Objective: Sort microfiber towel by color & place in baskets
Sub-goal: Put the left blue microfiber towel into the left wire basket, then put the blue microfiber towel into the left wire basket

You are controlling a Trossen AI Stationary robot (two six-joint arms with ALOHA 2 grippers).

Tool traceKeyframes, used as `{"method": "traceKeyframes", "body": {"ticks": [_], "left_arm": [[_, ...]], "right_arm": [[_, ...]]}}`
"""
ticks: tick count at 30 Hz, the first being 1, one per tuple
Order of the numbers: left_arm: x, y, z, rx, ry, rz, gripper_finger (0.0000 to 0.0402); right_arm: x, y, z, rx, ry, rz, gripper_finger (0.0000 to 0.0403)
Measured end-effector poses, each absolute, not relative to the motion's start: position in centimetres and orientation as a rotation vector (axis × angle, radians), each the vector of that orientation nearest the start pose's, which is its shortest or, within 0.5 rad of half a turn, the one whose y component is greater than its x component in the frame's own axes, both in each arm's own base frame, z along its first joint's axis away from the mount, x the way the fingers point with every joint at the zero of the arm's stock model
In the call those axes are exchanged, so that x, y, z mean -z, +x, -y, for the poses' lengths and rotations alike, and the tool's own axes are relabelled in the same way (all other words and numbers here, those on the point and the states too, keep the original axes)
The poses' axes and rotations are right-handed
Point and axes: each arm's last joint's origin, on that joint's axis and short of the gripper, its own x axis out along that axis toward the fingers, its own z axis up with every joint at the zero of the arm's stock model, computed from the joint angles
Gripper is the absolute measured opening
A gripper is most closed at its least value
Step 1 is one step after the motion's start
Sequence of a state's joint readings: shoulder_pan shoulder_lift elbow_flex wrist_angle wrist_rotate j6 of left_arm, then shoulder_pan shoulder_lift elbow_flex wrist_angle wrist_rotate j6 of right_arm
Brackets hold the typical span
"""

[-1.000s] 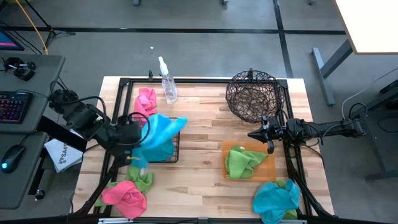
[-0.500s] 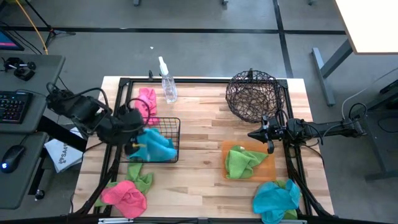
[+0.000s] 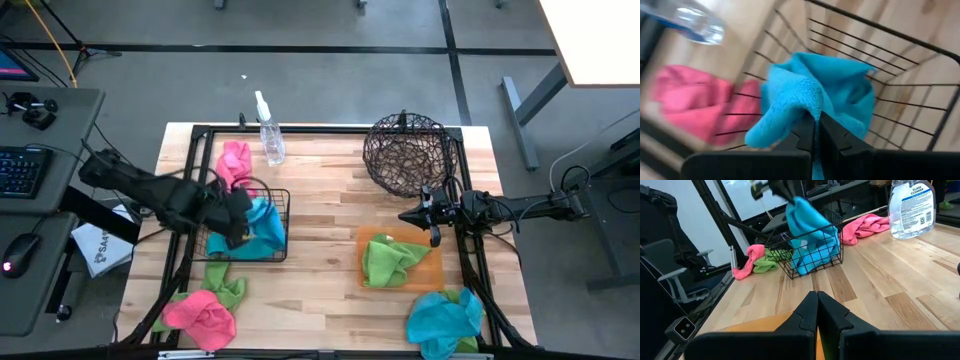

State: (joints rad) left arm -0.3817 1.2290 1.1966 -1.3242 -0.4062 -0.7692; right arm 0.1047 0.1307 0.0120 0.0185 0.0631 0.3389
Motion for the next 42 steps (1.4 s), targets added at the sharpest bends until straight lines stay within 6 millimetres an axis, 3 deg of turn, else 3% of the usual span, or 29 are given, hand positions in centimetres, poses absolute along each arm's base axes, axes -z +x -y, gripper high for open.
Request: {"method": "traceKeyframes", "body": {"ticks": [5,9,14,18,24,32,37,42], "left_arm": [[-28.2,16.5,6.9,-0.507,-0.207,-1.211,0.0000],[-27.8,14.8,6.5,-0.516,-0.251,-1.178,0.0000],[-28.3,14.5,5.8,-0.564,-0.255,-1.097,0.0006],[-28.2,14.6,5.5,-0.500,-0.250,-1.155,0.0034],[-28.1,14.6,5.6,-0.381,-0.286,-1.266,0.0109],[-31.6,15.5,5.2,-0.292,-0.313,-1.146,0.0193],[-34.4,17.2,4.9,-0.215,-0.218,-0.895,0.0207],[-35.6,20.1,4.1,-0.173,-0.107,-0.596,0.0207]], "right_arm": [[-15.9,10.4,-0.9,-0.024,0.330,-0.106,0.0000],[-15.9,10.4,-0.9,-0.024,0.330,-0.106,0.0000],[-15.9,10.4,-0.9,-0.024,0.330,-0.106,0.0000],[-15.9,10.4,-0.9,-0.025,0.330,-0.106,0.0000],[-15.9,10.4,-0.9,-0.024,0.330,-0.106,0.0000],[-15.9,10.4,-0.9,-0.024,0.330,-0.106,0.0000],[-15.9,10.4,-0.9,-0.024,0.330,-0.106,0.0000],[-15.9,10.4,-0.9,-0.024,0.330,-0.106,0.0000]]}}
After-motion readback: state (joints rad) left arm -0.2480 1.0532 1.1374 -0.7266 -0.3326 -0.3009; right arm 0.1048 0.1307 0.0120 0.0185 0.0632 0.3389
